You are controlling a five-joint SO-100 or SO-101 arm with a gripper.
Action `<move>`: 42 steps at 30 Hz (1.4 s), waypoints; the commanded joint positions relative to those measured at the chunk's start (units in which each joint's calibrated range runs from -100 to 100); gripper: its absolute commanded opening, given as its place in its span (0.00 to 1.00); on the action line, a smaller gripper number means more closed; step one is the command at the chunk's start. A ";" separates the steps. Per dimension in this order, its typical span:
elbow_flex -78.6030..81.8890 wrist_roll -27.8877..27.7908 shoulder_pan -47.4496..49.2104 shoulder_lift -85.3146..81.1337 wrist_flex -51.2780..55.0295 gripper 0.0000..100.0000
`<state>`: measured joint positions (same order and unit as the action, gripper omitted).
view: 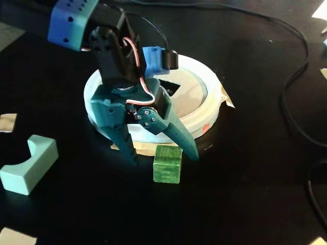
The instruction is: Pick up the square block and drop it in corresponding square shaped hole
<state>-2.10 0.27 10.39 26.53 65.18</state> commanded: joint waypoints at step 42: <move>-5.10 0.34 2.09 -15.11 8.73 0.34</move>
<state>-2.10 0.46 12.19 24.74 67.90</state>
